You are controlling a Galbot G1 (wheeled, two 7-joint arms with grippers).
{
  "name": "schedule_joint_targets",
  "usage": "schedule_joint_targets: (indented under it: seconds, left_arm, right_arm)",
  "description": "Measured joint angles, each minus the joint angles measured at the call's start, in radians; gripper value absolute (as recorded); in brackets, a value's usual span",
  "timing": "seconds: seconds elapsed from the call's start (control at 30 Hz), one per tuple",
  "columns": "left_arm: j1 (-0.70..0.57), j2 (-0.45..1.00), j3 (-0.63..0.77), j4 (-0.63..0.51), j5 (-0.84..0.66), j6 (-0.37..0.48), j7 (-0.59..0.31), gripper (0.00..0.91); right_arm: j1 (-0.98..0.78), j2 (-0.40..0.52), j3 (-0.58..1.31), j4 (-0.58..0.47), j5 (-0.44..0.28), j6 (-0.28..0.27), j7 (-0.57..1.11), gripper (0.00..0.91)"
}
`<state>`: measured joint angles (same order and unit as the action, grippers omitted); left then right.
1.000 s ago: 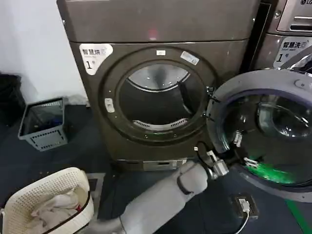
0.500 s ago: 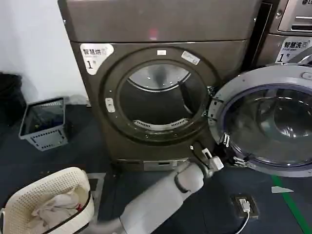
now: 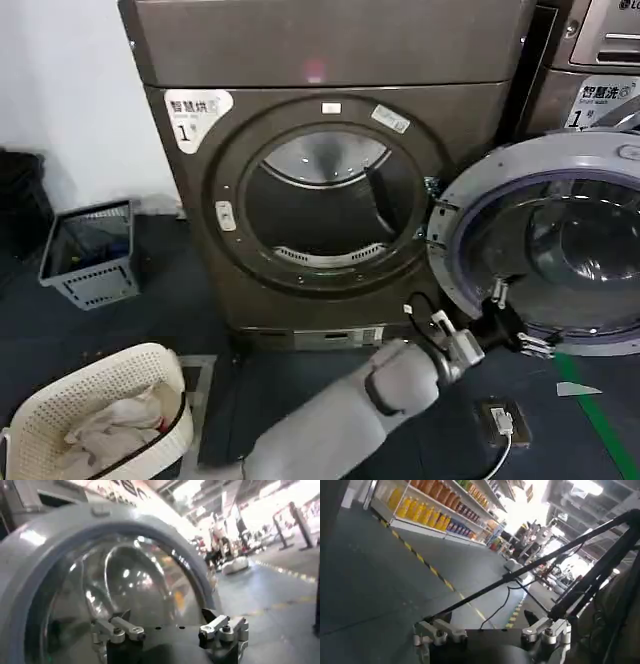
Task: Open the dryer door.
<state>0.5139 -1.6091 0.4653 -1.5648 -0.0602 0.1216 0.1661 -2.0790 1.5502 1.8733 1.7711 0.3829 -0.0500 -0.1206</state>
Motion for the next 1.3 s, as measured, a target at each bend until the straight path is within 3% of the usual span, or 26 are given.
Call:
schedule_joint_targets:
  seconds: [0.43, 0.77, 1.3]
  left_arm:
    - [0.052, 0.329, -0.007, -0.27, -0.121, 0.021, 0.013, 0.907]
    - [0.139, 0.6, -0.094, -0.43, -0.221, 0.037, 0.017, 0.907]
    - [0.556, 0.943, -0.563, -0.584, -0.395, 0.267, -0.001, 0.907]
  right_arm:
    - [0.005, -0.001, 0.003, 0.011, 0.009, 0.005, -0.01, 0.907]
    - [0.008, -0.006, 0.007, 0.014, 0.02, 0.006, -0.014, 0.907]
    - [0.023, -0.006, -0.004, 0.032, 0.024, 0.0, -0.019, 0.907]
